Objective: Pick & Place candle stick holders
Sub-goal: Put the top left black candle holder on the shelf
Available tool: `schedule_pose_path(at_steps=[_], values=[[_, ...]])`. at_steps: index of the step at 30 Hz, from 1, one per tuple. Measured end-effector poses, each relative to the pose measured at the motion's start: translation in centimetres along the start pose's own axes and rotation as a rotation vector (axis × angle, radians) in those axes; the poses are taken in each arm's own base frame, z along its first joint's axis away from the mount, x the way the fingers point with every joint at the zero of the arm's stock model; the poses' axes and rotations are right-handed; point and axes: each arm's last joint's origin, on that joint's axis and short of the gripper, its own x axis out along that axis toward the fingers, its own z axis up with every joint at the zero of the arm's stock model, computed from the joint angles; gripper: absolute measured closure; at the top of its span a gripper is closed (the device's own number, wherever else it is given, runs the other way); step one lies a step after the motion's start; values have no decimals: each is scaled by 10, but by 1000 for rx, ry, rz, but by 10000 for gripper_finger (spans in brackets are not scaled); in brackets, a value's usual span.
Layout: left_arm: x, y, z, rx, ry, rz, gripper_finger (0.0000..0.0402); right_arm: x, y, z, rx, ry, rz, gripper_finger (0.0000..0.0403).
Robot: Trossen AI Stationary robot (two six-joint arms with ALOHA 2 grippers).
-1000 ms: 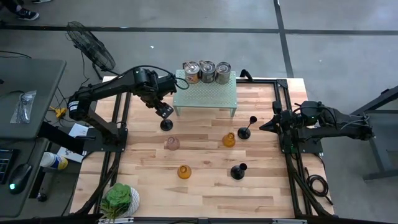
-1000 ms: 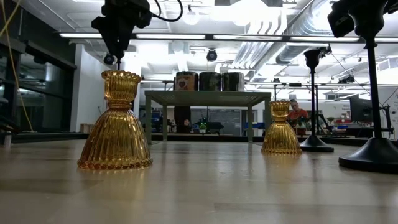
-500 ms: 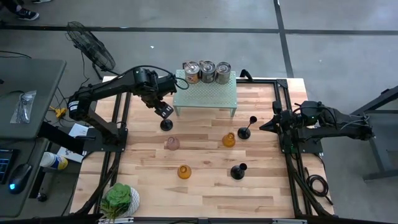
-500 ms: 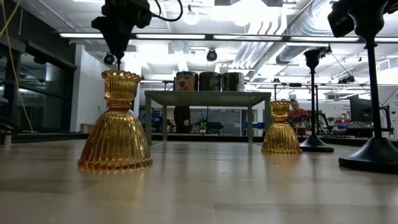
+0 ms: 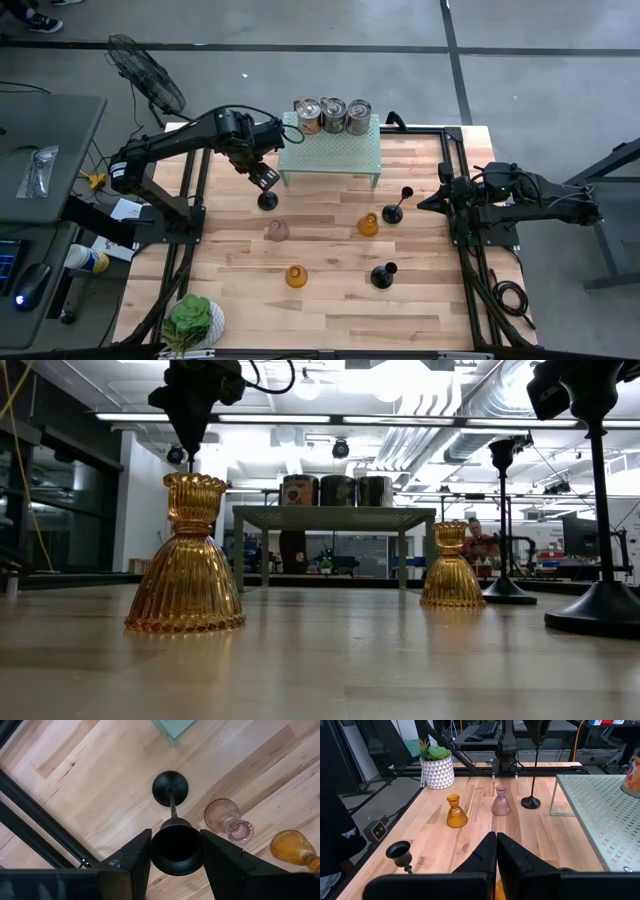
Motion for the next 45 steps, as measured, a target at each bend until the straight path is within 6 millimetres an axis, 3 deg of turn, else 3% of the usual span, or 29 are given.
schedule_pose_path(at_steps=[23, 39, 45], values=[[-6, 4, -5, 0, -3, 0, 254, 0, 0, 0, 0, 0, 0, 399], [-63, 11, -1, -25, -167, -169, 254, 0, 0, 0, 0, 0, 0, 399], [-70, 11, -5, -21, -143, -261, 254, 0, 0, 0, 0, 0, 0, 399]])
